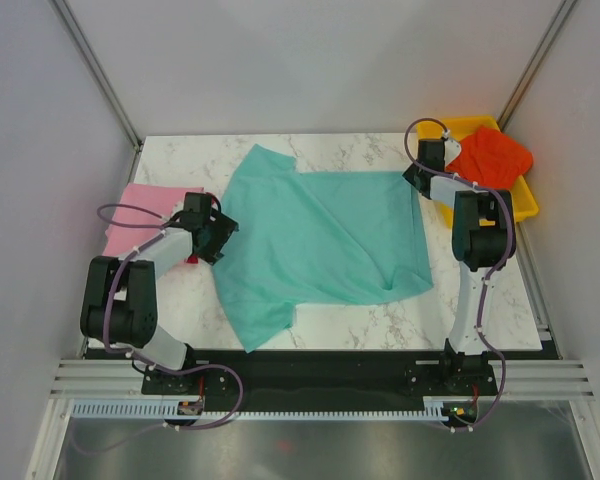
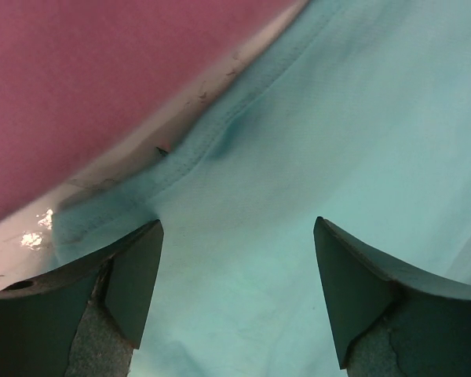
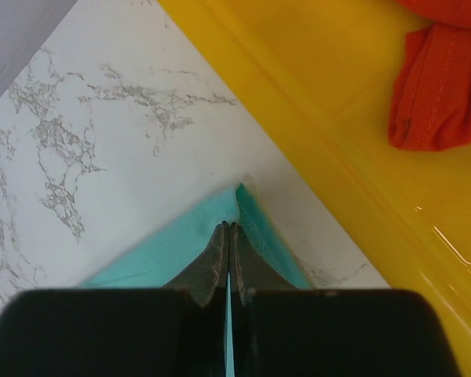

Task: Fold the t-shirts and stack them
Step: Flatten the tshirt out

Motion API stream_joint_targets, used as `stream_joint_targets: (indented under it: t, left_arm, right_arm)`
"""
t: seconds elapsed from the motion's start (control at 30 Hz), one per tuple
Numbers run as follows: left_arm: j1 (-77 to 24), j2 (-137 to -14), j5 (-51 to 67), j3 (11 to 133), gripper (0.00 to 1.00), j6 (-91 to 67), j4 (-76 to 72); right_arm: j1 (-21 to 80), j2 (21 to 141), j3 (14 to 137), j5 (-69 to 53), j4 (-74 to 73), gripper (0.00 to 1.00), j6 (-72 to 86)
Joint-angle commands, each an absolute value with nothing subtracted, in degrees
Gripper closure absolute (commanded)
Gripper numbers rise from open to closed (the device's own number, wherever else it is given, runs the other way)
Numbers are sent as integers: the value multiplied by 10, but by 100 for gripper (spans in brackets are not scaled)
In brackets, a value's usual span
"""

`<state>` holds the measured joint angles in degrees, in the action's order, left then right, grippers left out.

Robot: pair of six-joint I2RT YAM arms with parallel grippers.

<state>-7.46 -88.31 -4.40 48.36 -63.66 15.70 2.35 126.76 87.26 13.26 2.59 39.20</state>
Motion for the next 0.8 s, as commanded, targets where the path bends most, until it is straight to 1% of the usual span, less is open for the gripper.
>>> stream_joint_targets:
  t: [0.0,0.23,0.4,0.47,0.67,0.77]
  left_arm:
    - [-68,-909,-53,487,15,-657,143]
    - [-61,-937,-74,499,17,-648,154]
    - [-61,-975,-96,536,18,-649,219]
    - [-60,-983,-101,541,18,-653,223]
    - [-58,-982,-99,541,18,-657,223]
    - [-56,-983,-97,540,19,-657,224]
  right_arm:
    - [19,1274,899,118,47,100,405]
    - [14,1271,898,115,50,100,408]
    - [12,1274,904,113,54,100,413]
    - [9,1271,911,111,53,100,414]
    - [-16,1271,923,92,41,100,430]
    - [-26,1278,935,78,40,97,434]
